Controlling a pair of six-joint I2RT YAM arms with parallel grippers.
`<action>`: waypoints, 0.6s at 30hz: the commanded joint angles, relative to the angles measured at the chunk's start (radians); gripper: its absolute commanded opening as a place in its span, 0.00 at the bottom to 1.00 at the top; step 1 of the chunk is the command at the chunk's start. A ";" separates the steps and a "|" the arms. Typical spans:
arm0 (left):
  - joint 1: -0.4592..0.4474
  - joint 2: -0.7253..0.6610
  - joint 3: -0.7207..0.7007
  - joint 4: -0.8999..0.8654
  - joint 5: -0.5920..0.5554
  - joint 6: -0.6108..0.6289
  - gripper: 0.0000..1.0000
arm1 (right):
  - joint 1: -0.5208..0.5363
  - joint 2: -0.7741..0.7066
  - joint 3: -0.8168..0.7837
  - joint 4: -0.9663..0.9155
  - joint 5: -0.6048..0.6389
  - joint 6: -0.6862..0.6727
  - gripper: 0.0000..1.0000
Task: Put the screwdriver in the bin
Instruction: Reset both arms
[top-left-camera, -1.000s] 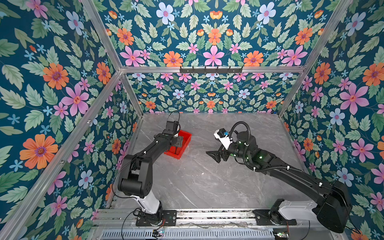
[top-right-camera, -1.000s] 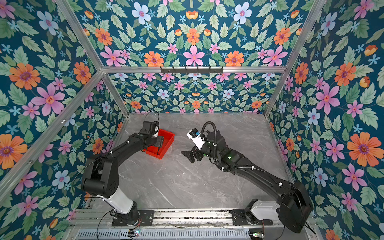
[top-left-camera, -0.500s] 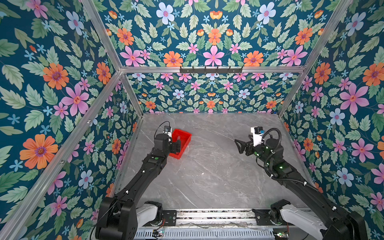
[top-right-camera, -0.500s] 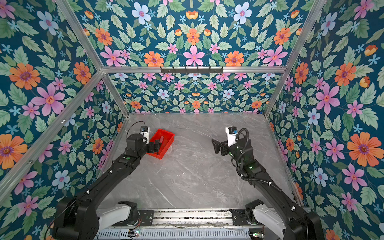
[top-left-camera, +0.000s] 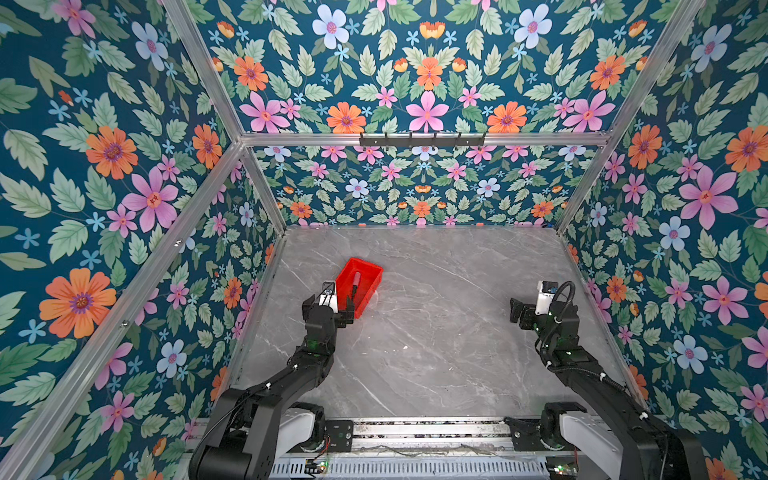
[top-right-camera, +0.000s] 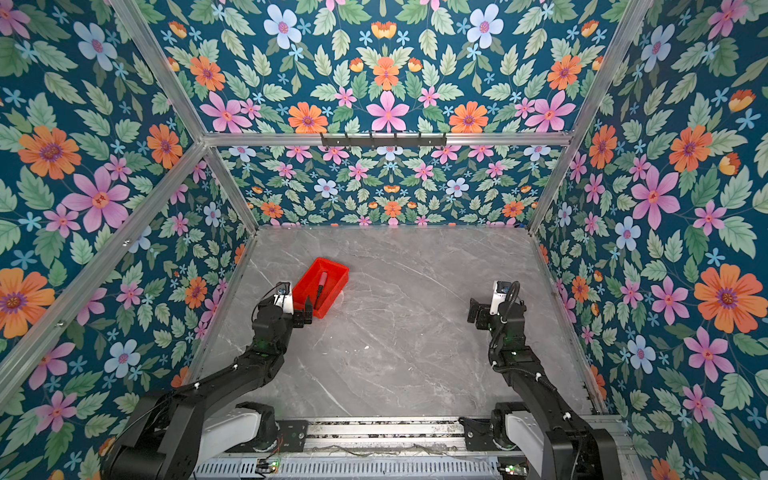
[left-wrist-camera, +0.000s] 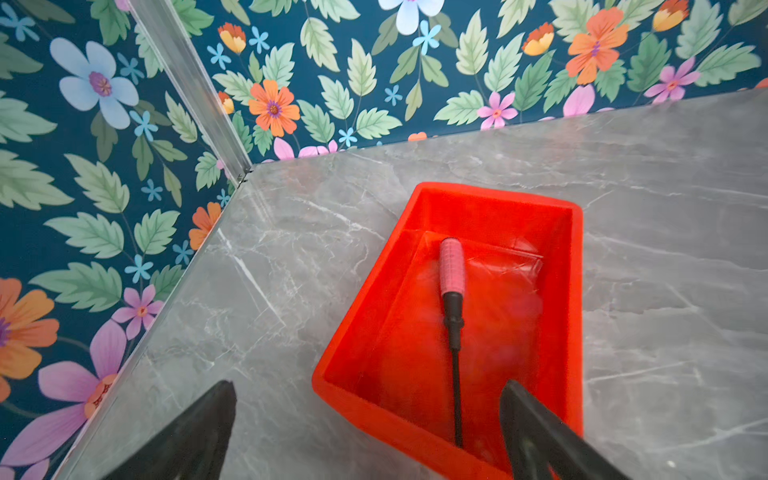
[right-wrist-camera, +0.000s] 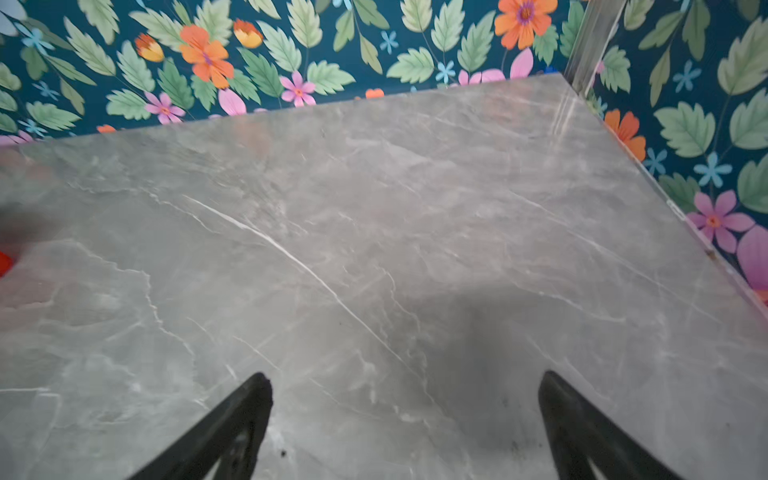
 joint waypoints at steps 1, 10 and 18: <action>0.021 0.076 -0.044 0.292 -0.073 0.009 1.00 | -0.034 0.066 -0.031 0.230 0.037 -0.005 0.99; 0.135 0.344 0.011 0.513 0.071 -0.031 1.00 | -0.079 0.327 -0.012 0.469 -0.036 -0.004 0.99; 0.217 0.421 0.076 0.459 0.167 -0.092 1.00 | -0.080 0.449 0.022 0.518 -0.086 -0.020 0.99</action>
